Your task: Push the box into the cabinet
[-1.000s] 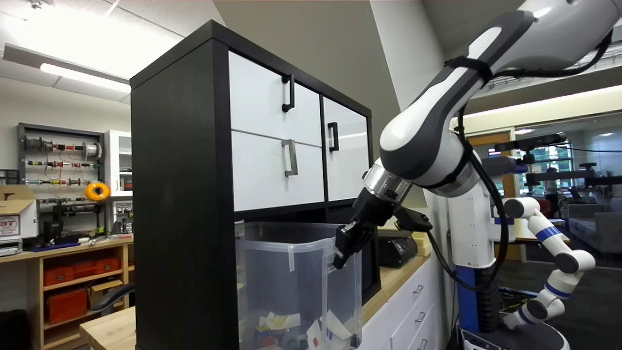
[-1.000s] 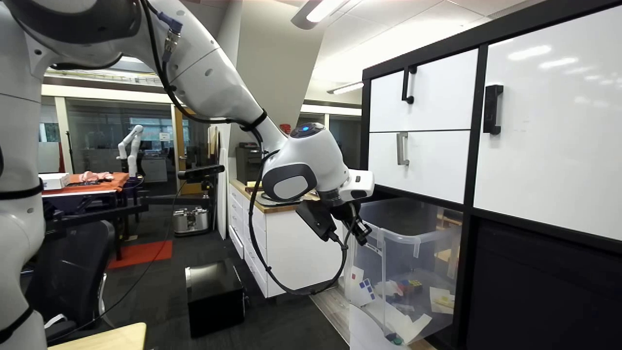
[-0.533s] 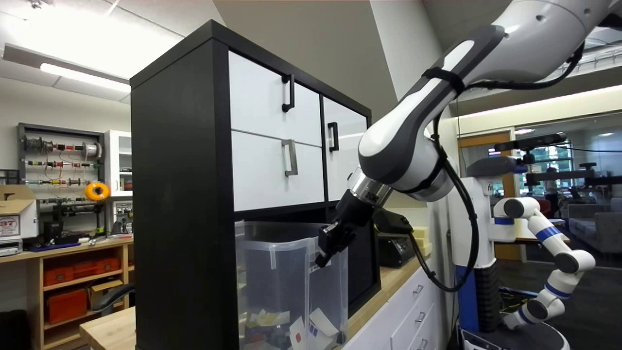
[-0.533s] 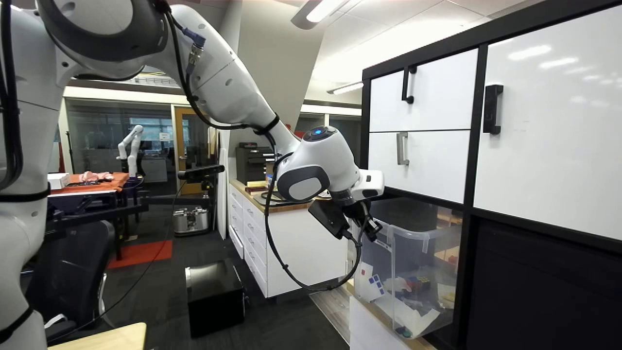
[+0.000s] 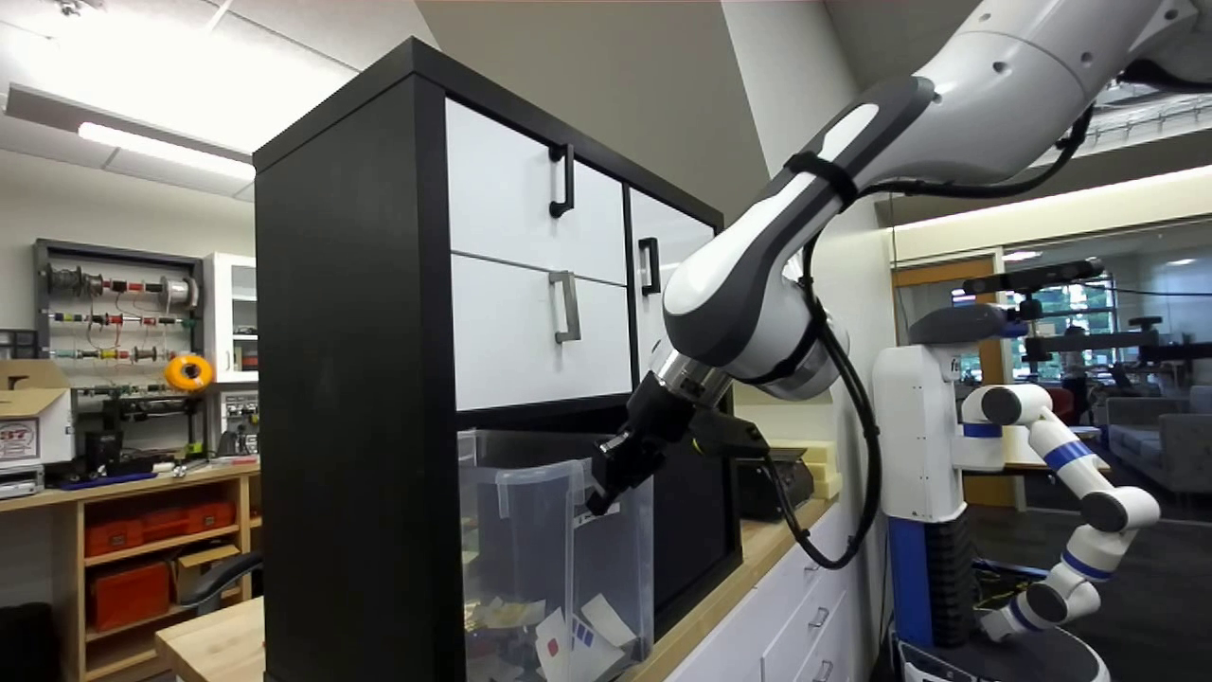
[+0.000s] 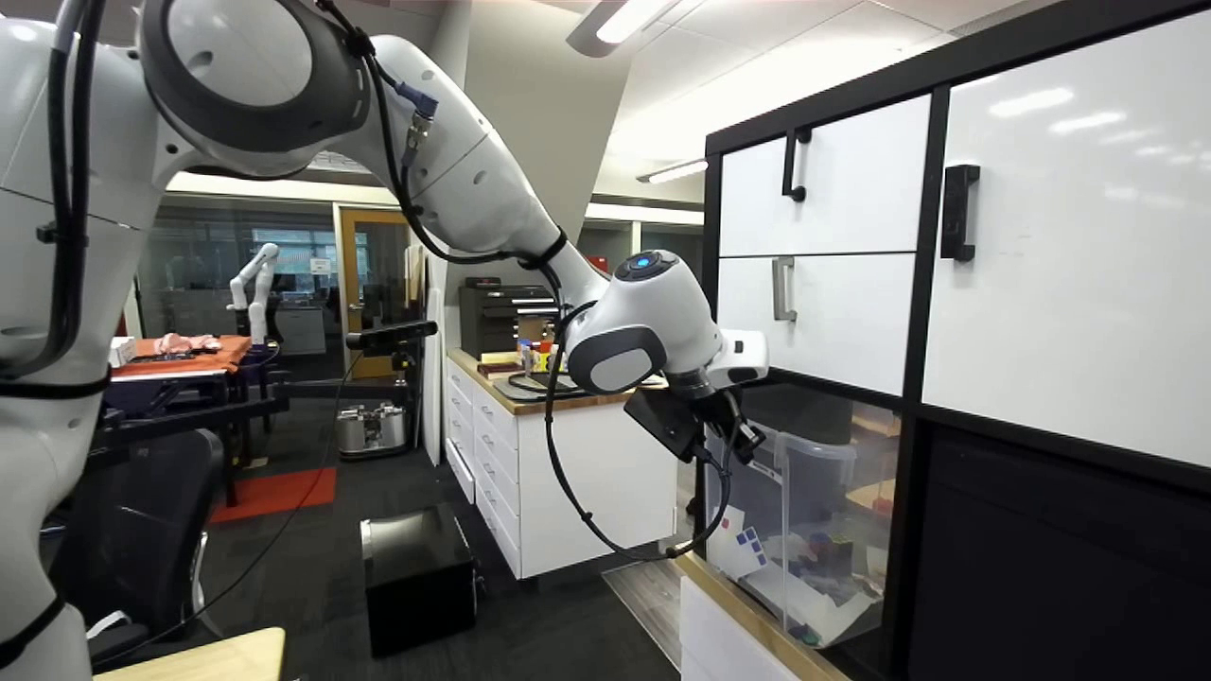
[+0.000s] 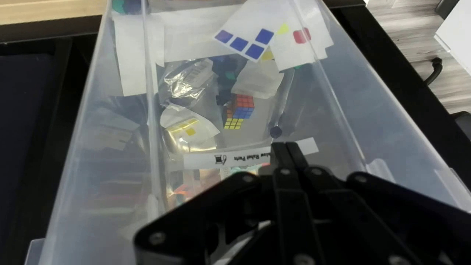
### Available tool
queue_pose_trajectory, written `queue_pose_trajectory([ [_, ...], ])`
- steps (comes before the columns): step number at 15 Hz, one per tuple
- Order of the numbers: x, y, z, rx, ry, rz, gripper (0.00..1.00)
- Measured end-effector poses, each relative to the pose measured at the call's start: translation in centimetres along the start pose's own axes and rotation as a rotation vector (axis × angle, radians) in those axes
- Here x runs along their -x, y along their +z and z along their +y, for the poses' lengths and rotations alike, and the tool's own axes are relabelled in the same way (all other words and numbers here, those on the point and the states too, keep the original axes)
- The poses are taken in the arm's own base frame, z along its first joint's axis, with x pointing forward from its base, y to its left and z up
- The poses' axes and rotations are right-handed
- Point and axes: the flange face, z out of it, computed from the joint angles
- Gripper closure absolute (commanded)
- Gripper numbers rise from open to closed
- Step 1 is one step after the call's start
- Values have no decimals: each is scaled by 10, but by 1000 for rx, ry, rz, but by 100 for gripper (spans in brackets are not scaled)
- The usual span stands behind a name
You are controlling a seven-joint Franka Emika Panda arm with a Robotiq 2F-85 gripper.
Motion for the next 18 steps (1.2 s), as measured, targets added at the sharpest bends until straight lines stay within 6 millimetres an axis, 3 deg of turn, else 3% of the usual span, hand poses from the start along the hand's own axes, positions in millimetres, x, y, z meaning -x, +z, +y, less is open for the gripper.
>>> queue_pose_trajectory([
  [5,-9,7,0,0,-4,13,100],
  [6,-9,7,0,0,-5,13,74],
  [8,-9,7,0,5,-19,8,67],
  [12,1,3,2,56,-60,-67,42],
  [18,29,-45,-12,202,-30,-312,2],
])
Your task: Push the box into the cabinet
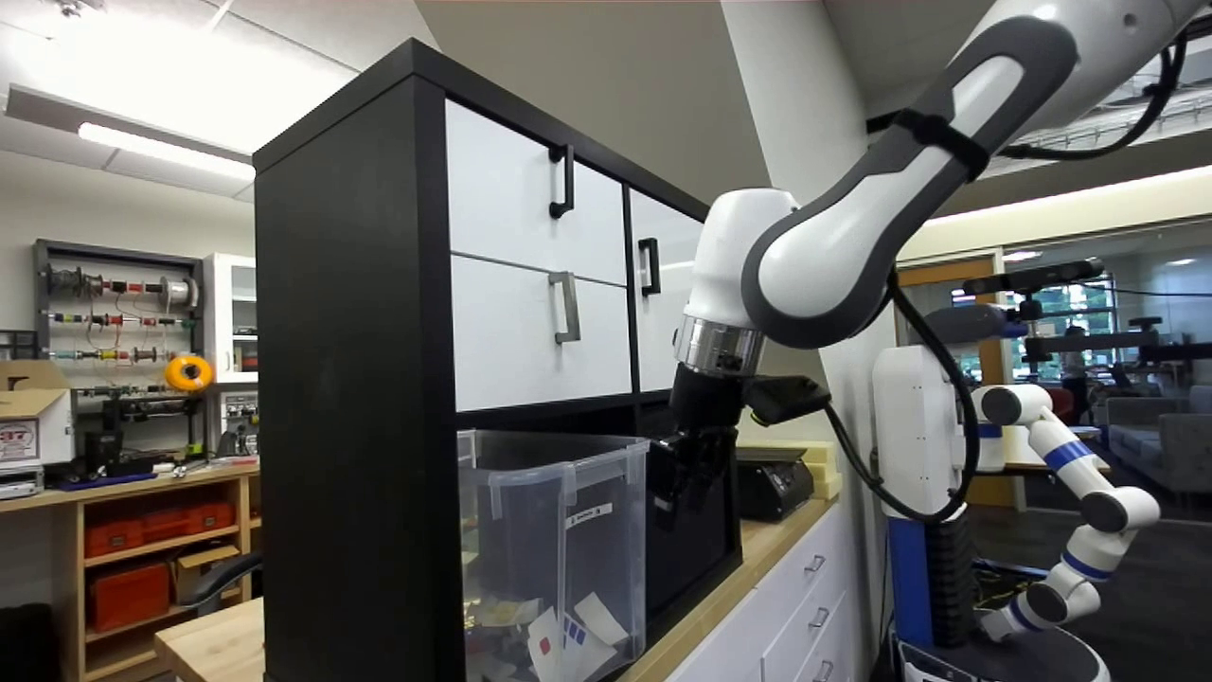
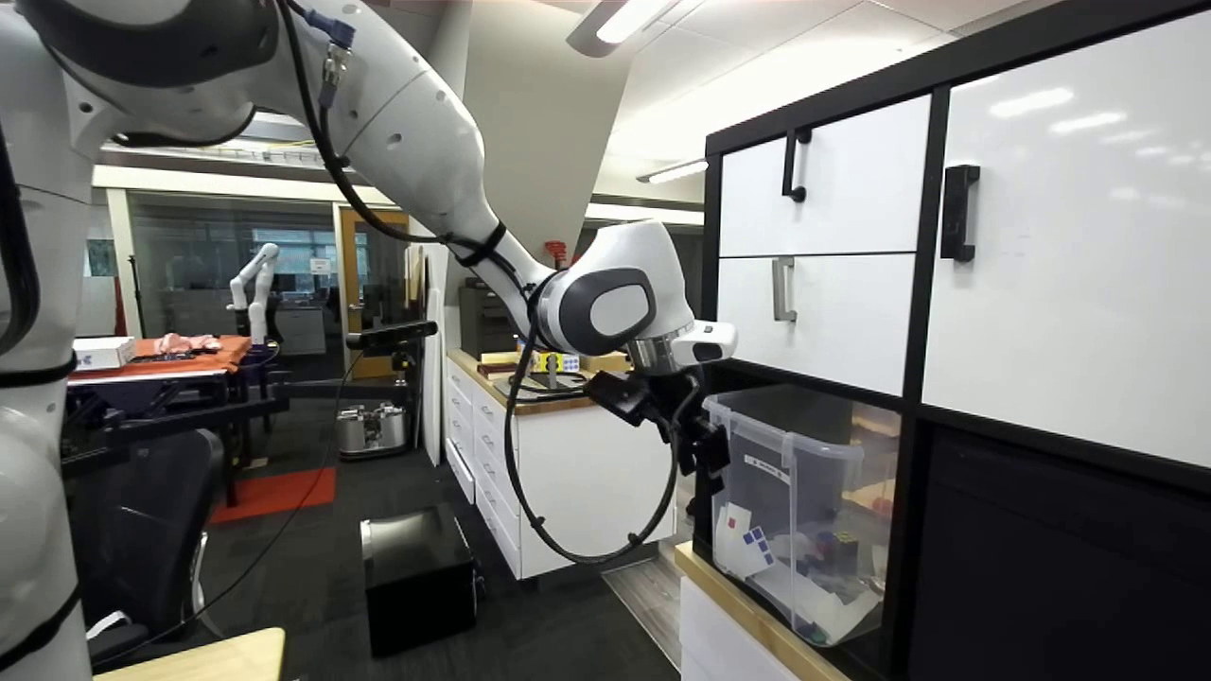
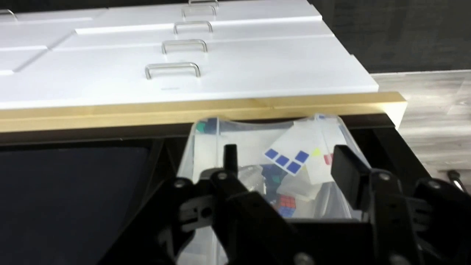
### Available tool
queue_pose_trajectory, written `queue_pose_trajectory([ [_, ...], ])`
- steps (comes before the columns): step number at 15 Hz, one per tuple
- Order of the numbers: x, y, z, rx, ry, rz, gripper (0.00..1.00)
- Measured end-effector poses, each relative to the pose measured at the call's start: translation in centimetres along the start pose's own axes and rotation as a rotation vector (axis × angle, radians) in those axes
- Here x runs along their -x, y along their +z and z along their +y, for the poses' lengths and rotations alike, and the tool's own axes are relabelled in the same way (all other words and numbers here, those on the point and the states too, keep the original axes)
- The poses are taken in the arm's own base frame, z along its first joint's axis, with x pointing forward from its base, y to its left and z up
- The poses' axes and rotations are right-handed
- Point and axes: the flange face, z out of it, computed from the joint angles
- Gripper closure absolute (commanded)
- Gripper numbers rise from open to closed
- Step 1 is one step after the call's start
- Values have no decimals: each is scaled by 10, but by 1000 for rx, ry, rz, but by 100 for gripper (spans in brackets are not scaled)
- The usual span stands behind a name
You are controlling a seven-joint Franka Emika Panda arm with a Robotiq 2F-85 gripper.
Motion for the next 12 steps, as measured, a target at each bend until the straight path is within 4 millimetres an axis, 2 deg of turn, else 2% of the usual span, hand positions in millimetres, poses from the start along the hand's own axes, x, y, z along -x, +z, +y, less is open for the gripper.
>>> queue_pose_trajectory([
  [3,19,-27,-20,84,35,-114,0],
  [8,45,-70,-59,104,41,-218,0],
  [12,49,-73,-58,107,44,-226,0],
])
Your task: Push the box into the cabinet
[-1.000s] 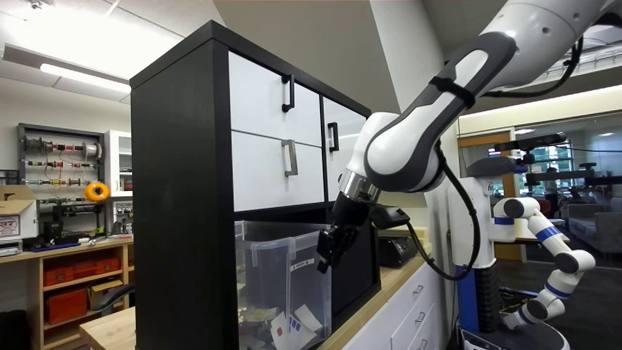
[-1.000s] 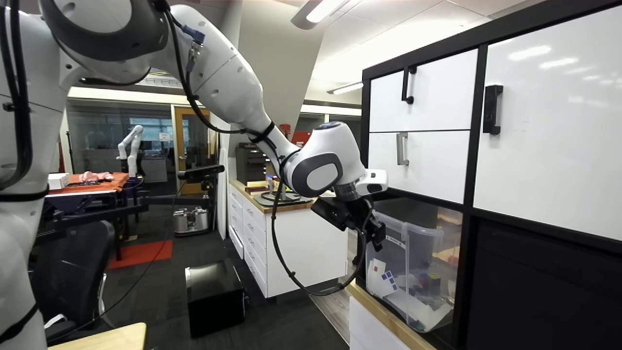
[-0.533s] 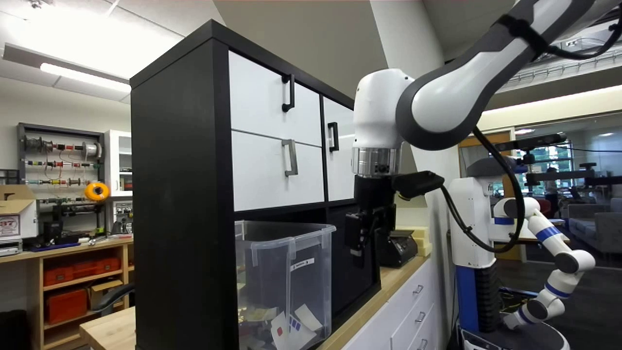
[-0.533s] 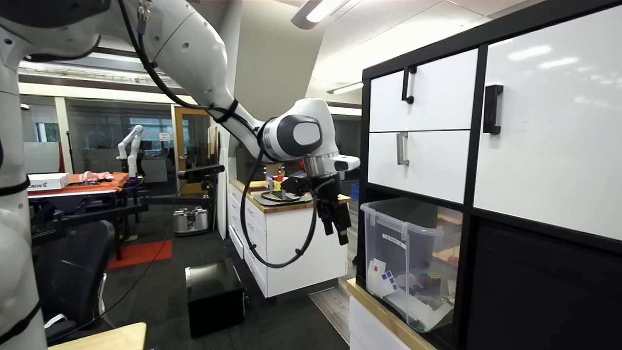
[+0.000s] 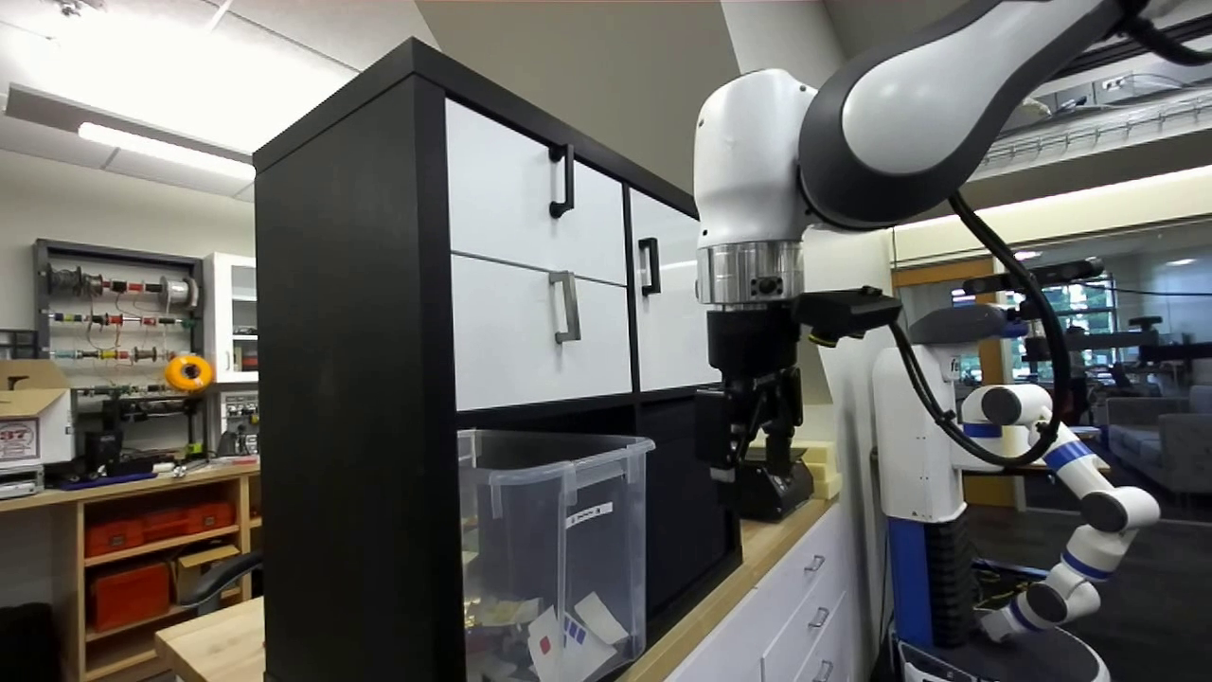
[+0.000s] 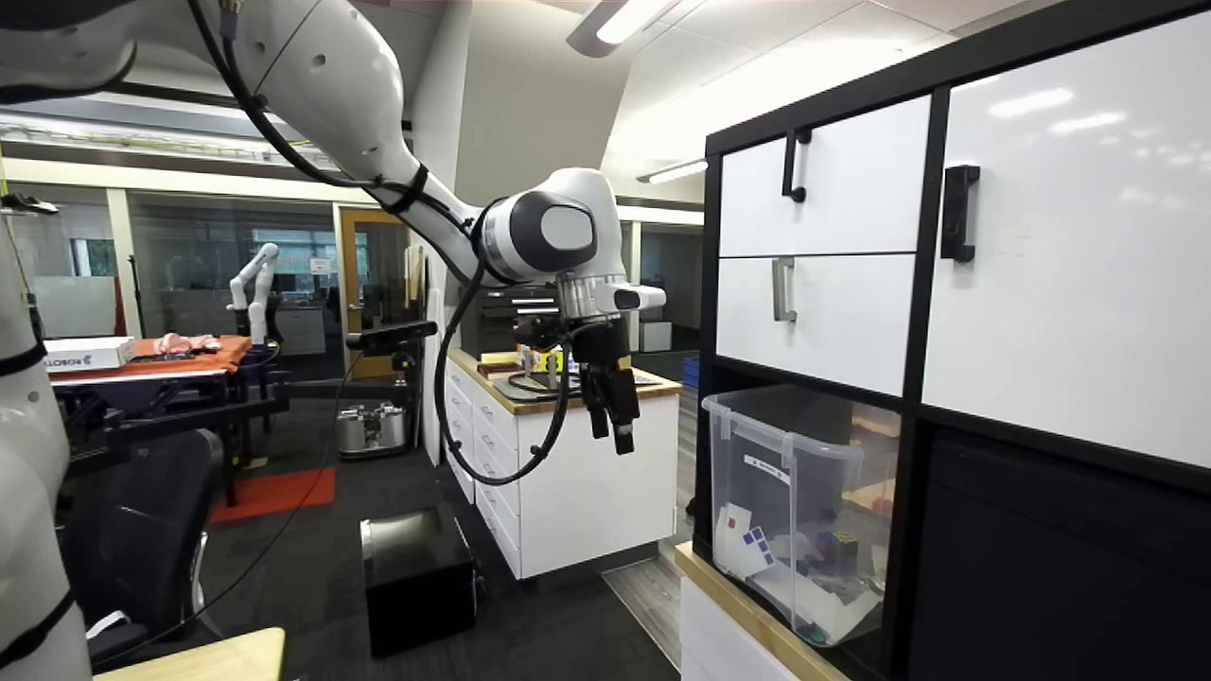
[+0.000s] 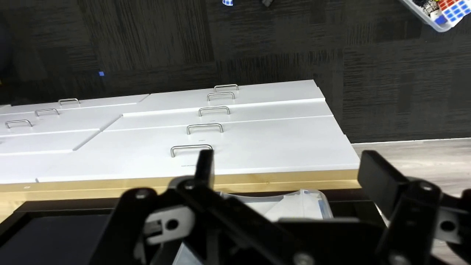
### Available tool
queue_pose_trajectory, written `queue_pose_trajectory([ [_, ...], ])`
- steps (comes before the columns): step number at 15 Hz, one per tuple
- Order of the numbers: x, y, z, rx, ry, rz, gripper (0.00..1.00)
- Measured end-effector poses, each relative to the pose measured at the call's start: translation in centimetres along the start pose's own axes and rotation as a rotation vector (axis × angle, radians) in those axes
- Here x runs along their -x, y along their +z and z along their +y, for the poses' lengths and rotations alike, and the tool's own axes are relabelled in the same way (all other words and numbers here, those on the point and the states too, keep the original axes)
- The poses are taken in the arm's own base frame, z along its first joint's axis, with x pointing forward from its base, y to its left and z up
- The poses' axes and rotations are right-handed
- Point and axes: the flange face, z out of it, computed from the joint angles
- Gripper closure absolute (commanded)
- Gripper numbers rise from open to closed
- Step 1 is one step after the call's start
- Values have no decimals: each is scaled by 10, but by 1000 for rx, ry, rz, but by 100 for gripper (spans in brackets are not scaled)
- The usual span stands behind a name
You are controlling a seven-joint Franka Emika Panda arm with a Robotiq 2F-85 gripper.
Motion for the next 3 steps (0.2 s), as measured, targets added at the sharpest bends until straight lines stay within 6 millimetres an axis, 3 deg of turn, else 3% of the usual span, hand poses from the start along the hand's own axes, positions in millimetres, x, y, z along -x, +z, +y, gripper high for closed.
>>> queue_pose_trajectory([
  [3,1,2,1,1,2,-4,0],
])
